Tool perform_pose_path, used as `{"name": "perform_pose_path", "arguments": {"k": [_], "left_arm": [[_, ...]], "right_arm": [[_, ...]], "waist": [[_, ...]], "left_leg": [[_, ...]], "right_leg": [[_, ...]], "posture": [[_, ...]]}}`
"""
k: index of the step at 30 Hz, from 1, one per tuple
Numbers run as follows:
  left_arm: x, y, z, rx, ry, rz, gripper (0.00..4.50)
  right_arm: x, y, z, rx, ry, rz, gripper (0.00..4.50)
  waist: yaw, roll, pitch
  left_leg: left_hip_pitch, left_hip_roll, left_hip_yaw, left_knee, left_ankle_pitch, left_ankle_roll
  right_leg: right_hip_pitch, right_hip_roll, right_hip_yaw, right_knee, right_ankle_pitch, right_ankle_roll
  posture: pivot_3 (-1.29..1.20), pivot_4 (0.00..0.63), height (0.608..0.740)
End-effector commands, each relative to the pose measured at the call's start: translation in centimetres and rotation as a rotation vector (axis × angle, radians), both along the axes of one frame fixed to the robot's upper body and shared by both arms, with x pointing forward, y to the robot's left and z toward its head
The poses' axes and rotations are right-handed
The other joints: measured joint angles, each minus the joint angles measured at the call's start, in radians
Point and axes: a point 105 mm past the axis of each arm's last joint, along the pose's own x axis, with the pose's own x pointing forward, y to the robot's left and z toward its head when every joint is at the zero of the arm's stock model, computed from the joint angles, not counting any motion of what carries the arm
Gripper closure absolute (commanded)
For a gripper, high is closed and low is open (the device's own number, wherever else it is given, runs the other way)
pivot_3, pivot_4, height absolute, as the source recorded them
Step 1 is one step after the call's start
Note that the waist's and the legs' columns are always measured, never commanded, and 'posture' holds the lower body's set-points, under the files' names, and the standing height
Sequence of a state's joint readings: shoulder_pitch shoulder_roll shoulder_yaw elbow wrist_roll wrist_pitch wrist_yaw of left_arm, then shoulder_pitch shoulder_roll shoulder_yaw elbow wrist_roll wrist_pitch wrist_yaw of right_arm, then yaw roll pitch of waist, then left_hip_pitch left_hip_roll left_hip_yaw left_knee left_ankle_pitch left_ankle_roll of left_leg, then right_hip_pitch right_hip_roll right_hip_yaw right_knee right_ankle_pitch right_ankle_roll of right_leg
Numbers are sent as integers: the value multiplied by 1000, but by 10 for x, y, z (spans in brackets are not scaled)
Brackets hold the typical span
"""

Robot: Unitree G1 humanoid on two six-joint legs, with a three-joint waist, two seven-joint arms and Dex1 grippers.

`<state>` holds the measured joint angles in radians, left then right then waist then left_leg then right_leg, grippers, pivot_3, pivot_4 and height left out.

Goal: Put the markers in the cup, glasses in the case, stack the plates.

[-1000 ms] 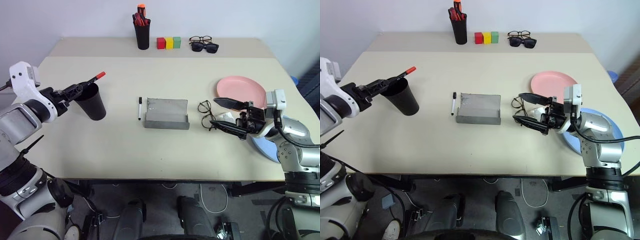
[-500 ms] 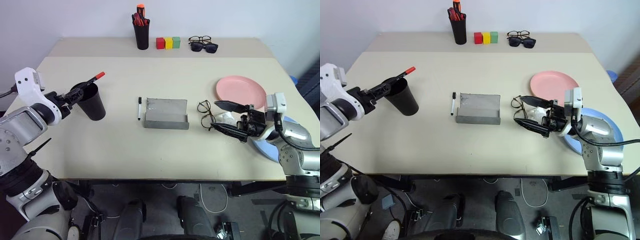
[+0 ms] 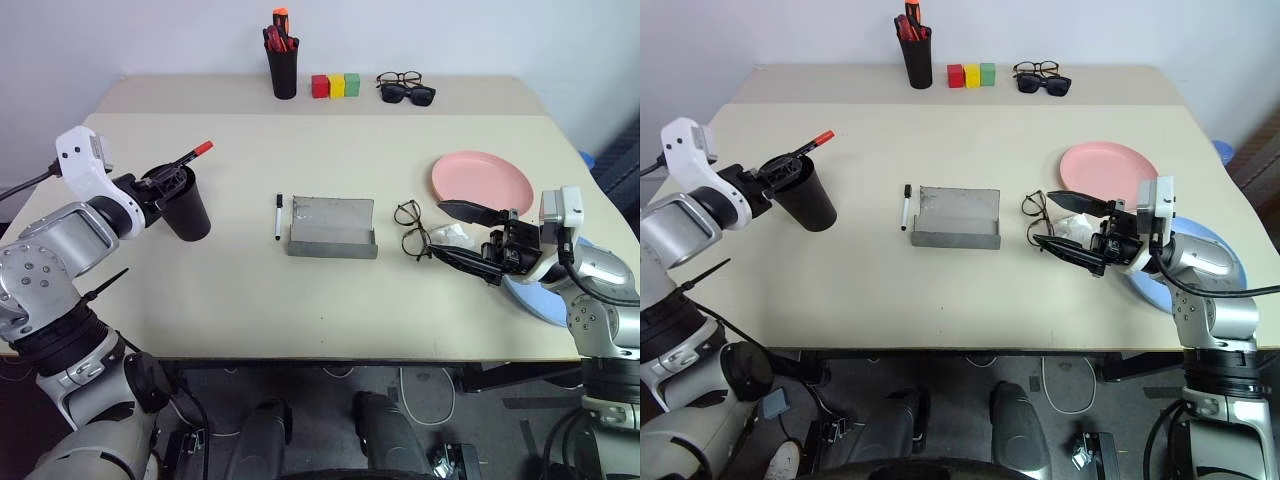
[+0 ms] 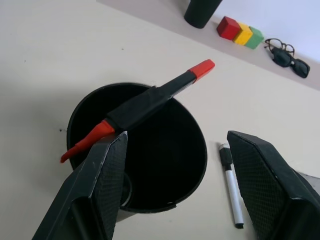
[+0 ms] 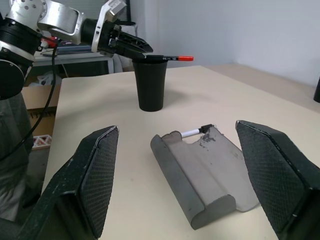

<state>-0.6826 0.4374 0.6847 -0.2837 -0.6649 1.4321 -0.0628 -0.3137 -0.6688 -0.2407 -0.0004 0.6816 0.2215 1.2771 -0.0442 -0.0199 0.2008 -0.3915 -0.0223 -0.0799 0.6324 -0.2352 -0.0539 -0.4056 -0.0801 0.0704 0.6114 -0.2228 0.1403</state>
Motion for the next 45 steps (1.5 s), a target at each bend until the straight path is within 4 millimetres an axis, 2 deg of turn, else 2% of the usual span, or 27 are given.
{"name": "perform_pose_path", "arguments": {"k": [1,10,24,39,45], "left_arm": [[-4,0,20,11,-85,-13,1258],[-6,3,18,9,-81,2,1258],[-5,4,16,10,-80,6,1258],[-14,19,13,18,-65,91,1258],[4,7,6,-3,-54,77,1258]], "right_arm": [[-3,0,12,-2,-51,3,688],[2,4,12,3,-50,14,688],[-2,0,12,4,-56,-3,688],[1,1,12,7,-52,5,688],[0,1,12,6,-55,-2,688]], "waist": [[0,0,0],[0,0,0],[0,0,0],[0,0,0],[1,0,0]], "left_leg": [[0,0,0,0,0,0],[0,0,0,0,0,0],[0,0,0,0,0,0],[0,0,0,0,0,0],[0,0,0,0,0,0]], "right_leg": [[0,0,0,0,0,0],[0,0,0,0,0,0],[0,0,0,0,0,0],[0,0,0,0,0,0],[0,0,0,0,0,0]], "posture": [[0,150,740],[0,150,740],[0,150,740],[0,150,740],[0,150,740]]}}
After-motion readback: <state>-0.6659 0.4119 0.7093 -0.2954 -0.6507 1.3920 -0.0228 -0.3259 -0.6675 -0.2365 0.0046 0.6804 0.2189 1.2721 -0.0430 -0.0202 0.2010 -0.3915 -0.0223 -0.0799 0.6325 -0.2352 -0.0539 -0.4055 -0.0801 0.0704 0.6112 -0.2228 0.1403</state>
